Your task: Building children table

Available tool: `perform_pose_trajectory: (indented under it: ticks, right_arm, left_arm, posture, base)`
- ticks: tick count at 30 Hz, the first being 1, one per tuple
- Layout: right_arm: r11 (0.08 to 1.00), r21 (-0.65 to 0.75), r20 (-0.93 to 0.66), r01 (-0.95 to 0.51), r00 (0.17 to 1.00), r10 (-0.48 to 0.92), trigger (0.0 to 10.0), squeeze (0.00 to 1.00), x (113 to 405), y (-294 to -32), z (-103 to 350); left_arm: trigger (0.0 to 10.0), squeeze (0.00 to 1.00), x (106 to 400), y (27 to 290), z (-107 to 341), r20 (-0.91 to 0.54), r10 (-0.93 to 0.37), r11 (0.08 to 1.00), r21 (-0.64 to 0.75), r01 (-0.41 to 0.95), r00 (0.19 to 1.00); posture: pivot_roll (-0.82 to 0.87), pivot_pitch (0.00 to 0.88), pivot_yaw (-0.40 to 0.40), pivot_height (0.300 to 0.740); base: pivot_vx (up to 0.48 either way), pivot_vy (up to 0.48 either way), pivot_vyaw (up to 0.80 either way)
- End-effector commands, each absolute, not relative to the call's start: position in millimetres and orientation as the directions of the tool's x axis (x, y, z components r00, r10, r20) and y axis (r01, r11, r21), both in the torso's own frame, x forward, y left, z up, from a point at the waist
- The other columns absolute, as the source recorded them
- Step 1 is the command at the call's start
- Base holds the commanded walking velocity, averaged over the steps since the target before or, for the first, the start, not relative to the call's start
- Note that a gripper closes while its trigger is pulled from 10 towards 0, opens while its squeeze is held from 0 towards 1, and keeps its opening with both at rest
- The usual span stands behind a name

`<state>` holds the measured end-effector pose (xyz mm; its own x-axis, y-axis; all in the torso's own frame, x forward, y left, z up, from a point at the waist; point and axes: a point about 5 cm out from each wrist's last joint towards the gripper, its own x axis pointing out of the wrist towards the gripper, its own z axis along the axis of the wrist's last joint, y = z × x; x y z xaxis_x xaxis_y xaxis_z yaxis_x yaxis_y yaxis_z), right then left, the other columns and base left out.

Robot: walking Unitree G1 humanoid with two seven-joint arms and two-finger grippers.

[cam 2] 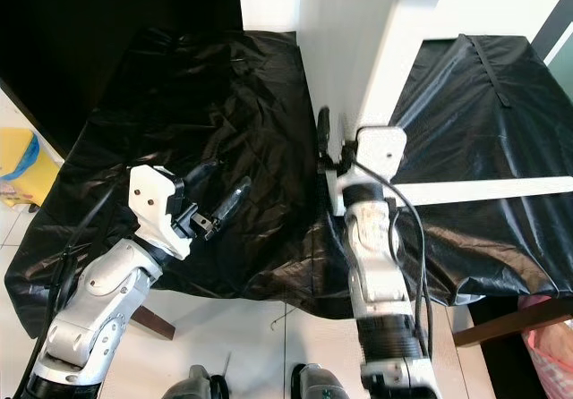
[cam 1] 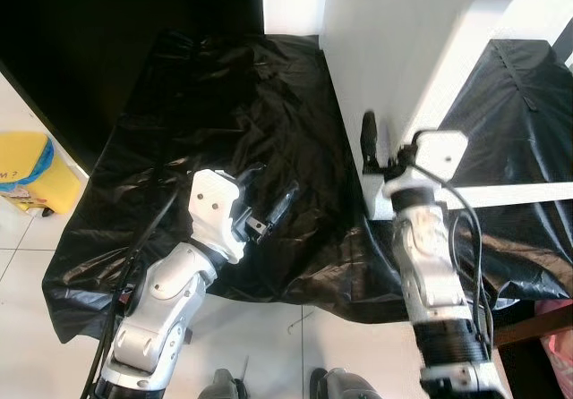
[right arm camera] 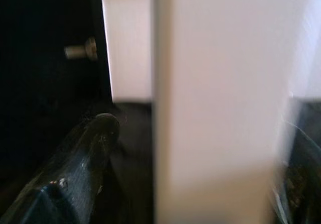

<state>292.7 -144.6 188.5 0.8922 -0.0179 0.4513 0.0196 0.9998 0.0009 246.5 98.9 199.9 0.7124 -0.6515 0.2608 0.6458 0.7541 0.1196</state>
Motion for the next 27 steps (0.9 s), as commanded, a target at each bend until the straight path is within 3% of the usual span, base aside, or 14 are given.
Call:
perform_pose_trajectory:
  ticks: [1, 6, 7, 8, 9, 15, 16, 18, 19, 20, 26, 27]
  right_arm:
    - [1.0, -0.008, 0.443, 0.028, 0.896, -0.022, 10.0, 0.0, 287.0, -148.2, 188.5]
    - [0.999, -0.013, 0.422, 0.03, 0.906, -0.022, 10.0, 0.0, 282.2, -152.0, 185.3]
    - [0.999, -0.018, 0.425, 0.033, 0.905, -0.023, 8.0, 0.0, 282.0, -152.1, 187.0]
    - [0.999, -0.02, 0.427, 0.037, 0.904, -0.025, 8.0, 0.0, 281.8, -152.3, 188.2]
    - [0.999, -0.017, 0.431, 0.038, 0.902, -0.027, 0.0, 0.0, 281.3, -152.3, 189.7]
    - [1.0, -0.01, 0.399, 0.024, 0.917, -0.018, 0.0, 0.0, 269.2, -155.4, 179.8]
    - [0.999, -0.027, 0.373, 0.019, 0.928, -0.008, 10.0, 0.0, 261.7, -158.2, 172.1]
    - [0.998, -0.058, 0.334, 0.001, 0.942, 0.018, 10.0, 0.0, 247.9, -164.0, 160.6]
    - [0.997, -0.07, 0.321, -0.008, 0.947, 0.03, 4.4, 0.0, 242.2, -166.6, 156.8]
    - [0.996, -0.09, 0.311, -0.022, 0.949, 0.049, 0.0, 0.0, 237.4, -168.6, 154.1]
    - [0.99, -0.134, 0.294, -0.044, 0.952, 0.082, 0.0, 0.0, 233.1, -170.9, 150.4]
    - [0.99, -0.135, 0.291, -0.041, 0.954, 0.079, 0.0, 0.0, 233.8, -170.9, 149.9]
  left_arm:
    - [10.0, 0.0, 247.1, 98.2, 198.0, 0.255, -0.651, 0.756, 0.126, 0.643, 0.715]
    - [10.0, 0.0, 248.8, 96.6, 197.2, 0.253, -0.656, 0.751, 0.119, 0.65, 0.711]
    - [10.0, 0.0, 249.1, 96.3, 197.0, 0.251, -0.658, 0.749, 0.119, 0.652, 0.71]
    - [10.0, 0.0, 249.2, 96.1, 196.9, 0.251, -0.659, 0.748, 0.12, 0.653, 0.709]
    - [10.0, 0.0, 249.2, 96.0, 197.0, 0.25, -0.661, 0.746, 0.121, 0.655, 0.707]
    - [10.0, 0.0, 247.9, 97.3, 195.4, 0.244, -0.657, 0.751, 0.121, 0.649, 0.713]
    - [10.0, 0.0, 247.2, 99.1, 192.4, 0.235, -0.647, 0.76, 0.12, 0.639, 0.726]
    - [10.0, 0.0, 247.1, 101.5, 187.1, 0.219, -0.626, 0.778, 0.111, 0.618, 0.749]
    - [10.0, 0.0, 247.4, 102.1, 185.1, 0.214, -0.617, 0.786, 0.104, 0.61, 0.758]
    - [10.0, 0.0, 247.7, 101.1, 184.0, 0.212, -0.615, 0.787, 0.102, 0.608, 0.76]
    - [10.0, 0.0, 250.0, 97.9, 182.7, 0.218, -0.618, 0.783, 0.083, 0.617, 0.755]
    - [0.0, 0.0, 247.5, 95.7, 180.6, 0.217, -0.637, 0.768, 0.087, 0.635, 0.74]
  posture:
    - [-0.05, 0.136, 0.008, 0.74]
    - [-0.07, 0.14, 0.017, 0.74]
    - [-0.07, 0.142, 0.018, 0.74]
    - [-0.07, 0.142, 0.018, 0.74]
    - [-0.06, 0.142, 0.018, 0.74]
    - [-0.05, 0.148, 0.016, 0.74]
    - [-0.05, 0.152, 0.016, 0.74]
    - [-0.06, 0.157, 0.016, 0.74]
    - [-0.06, 0.157, 0.016, 0.74]
    - [-0.06, 0.156, 0.016, 0.74]
    - [-0.07, 0.16, 0.021, 0.74]
    - [-0.07, 0.161, 0.024, 0.74]
  base:
    - [0.0, 0.0, 0.0]
    - [0.0, 0.0, 0.0]
    - [0.0, 0.0, 0.0]
    - [0.0, 0.0, 0.0]
    - [0.0, 0.0, 0.0]
    - [0.0, 0.0, 0.0]
    - [0.0, 0.0, 0.0]
    - [0.0, 0.0, 0.0]
    - [0.0, 0.0, 0.0]
    - [0.0, 0.0, 0.0]
    - [0.0, 0.0, 0.0]
    - [0.0, 0.0, 0.0]
